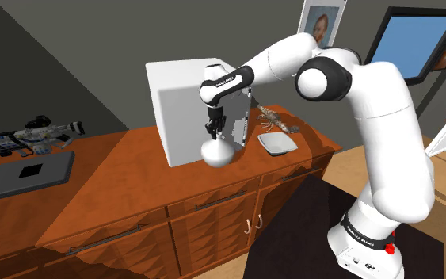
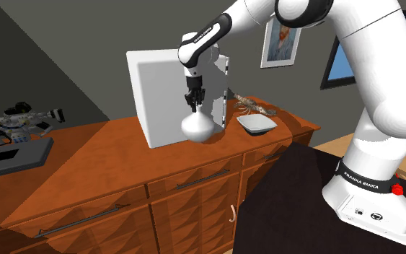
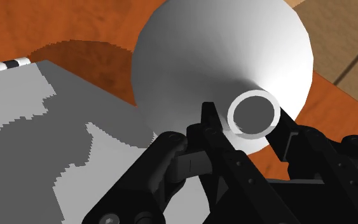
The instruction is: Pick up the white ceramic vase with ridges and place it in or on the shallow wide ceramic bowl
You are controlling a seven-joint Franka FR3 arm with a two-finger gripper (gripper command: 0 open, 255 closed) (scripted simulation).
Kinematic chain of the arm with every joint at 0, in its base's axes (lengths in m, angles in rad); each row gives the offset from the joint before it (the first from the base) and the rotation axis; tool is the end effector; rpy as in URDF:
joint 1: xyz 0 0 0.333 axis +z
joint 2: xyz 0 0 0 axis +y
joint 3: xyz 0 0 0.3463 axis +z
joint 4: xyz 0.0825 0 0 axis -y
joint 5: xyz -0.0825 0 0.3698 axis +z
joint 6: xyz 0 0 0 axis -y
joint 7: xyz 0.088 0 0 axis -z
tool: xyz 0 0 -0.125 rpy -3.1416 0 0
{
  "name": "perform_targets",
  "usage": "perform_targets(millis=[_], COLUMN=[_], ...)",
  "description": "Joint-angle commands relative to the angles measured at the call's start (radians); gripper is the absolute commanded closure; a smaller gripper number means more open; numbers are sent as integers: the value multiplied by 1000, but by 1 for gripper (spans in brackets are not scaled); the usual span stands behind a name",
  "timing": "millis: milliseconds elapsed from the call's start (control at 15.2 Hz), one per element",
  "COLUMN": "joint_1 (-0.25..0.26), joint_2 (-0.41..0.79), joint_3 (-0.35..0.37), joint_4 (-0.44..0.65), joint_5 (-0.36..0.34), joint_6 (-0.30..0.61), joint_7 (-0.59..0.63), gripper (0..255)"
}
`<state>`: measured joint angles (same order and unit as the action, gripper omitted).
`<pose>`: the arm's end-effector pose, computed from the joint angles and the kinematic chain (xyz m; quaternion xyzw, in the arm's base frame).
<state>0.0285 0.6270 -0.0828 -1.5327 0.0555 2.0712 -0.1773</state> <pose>0.6996 -0.0250 0.2970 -0.9976 -0.0539 0.0428 0.0041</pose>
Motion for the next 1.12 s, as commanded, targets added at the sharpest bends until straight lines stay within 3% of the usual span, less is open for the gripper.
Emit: perform_targets(millis=[0, 528, 1056], joint_1=[2, 3, -108], joint_2=[-17, -60, -136], joint_3=[-1, -3, -46], joint_4=[4, 38, -37], joint_5=[-1, -6, -4], joint_6=[-20, -97, -99], joint_7=[2, 5, -148], gripper=[255, 255, 255])
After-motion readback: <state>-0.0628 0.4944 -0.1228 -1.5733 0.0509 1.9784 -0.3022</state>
